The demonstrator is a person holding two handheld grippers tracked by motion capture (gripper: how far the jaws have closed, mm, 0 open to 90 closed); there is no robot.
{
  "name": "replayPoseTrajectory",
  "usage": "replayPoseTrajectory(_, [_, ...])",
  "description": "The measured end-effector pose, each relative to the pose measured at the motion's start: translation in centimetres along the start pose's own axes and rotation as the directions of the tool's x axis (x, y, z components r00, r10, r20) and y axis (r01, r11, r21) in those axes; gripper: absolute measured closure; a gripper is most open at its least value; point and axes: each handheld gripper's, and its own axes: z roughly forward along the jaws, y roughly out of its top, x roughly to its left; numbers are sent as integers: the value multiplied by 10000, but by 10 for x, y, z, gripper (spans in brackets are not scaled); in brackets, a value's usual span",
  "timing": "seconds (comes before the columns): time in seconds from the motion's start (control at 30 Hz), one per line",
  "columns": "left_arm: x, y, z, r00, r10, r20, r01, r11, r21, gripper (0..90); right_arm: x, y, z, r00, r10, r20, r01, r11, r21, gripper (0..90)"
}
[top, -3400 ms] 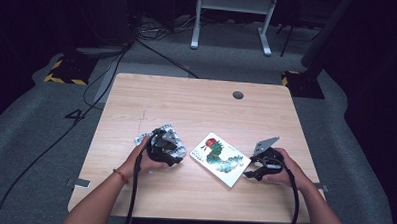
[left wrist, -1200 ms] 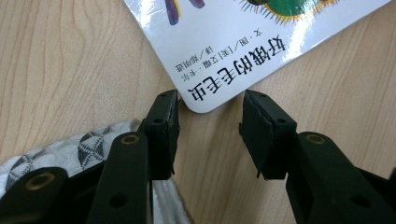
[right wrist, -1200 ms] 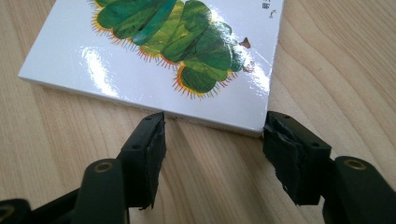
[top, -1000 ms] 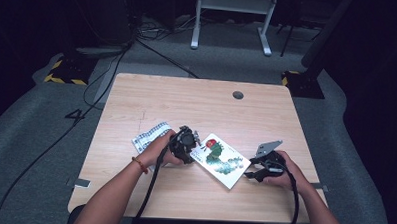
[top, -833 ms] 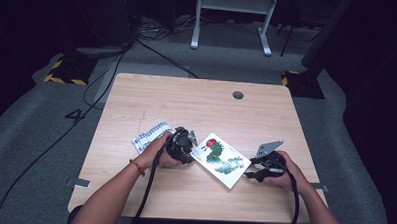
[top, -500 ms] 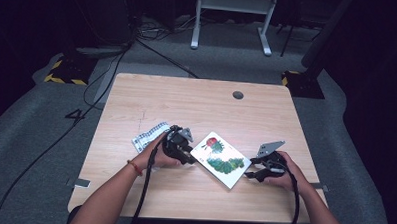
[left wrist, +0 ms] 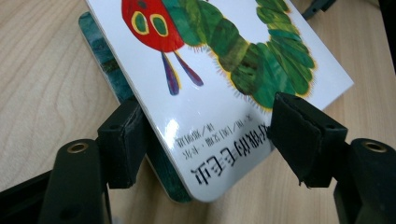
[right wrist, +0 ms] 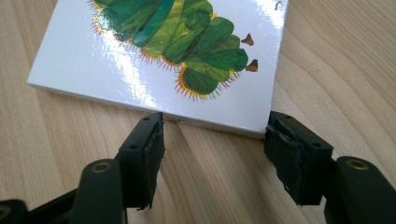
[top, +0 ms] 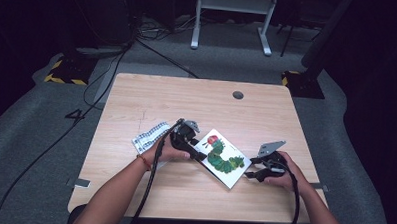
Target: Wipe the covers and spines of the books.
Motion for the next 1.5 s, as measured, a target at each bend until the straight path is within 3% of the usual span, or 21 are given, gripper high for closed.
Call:
replayPoseTrajectory(0.13, [4,7,2,9998,-149,-116,152,9994,317,330,0,0,0,10000,15,36,-15,10000,-57,384])
replayPoseTrajectory(0.23, [5,8,1,9997,-167,-193,173,9994,313,400,0,0,1,10000,20,39,-19,10000,-77,383])
replayPoseTrajectory(0.33, [4,8,-7,9998,-59,-214,56,9999,-153,445,0,-1,1,10000,15,50,-14,9999,-128,381])
replayPoseTrajectory(0.43, [-2,7,-15,9991,288,-297,-305,9978,-594,495,0,-1,1,10000,11,95,-10,9999,-169,379])
replayPoseTrajectory(0.67, [-19,-2,-36,9937,1047,-403,-1096,9826,-1497,573,1,-1,3,9995,162,272,-153,9993,-338,397])
replayPoseTrajectory(0.83, [-26,-17,-47,9878,1503,-413,-1554,9706,-1841,622,1,0,4,9996,233,184,-222,9983,-540,395])
replayPoseTrajectory(1.03, [-33,-31,-52,9762,1989,-867,-2107,9643,-1606,688,2,3,2,9993,339,-131,-351,9938,-1053,399])
replayPoseTrajectory(1.2, [-40,-38,-54,9672,2192,-1287,-2376,9595,-1515,747,10,8,-2,9979,39,-642,-124,9913,-1310,382])
replayPoseTrajectory(1.27, [-41,-39,-55,9681,2152,-1284,-2345,9586,-1615,749,16,9,-6,9979,-196,-617,117,9918,-1269,377])
replayPoseTrajectory(1.5, [-44,-42,-55,9697,2010,-1391,-2221,9621,-1583,749,28,3,-27,9972,-273,-702,152,9856,-1683,346])
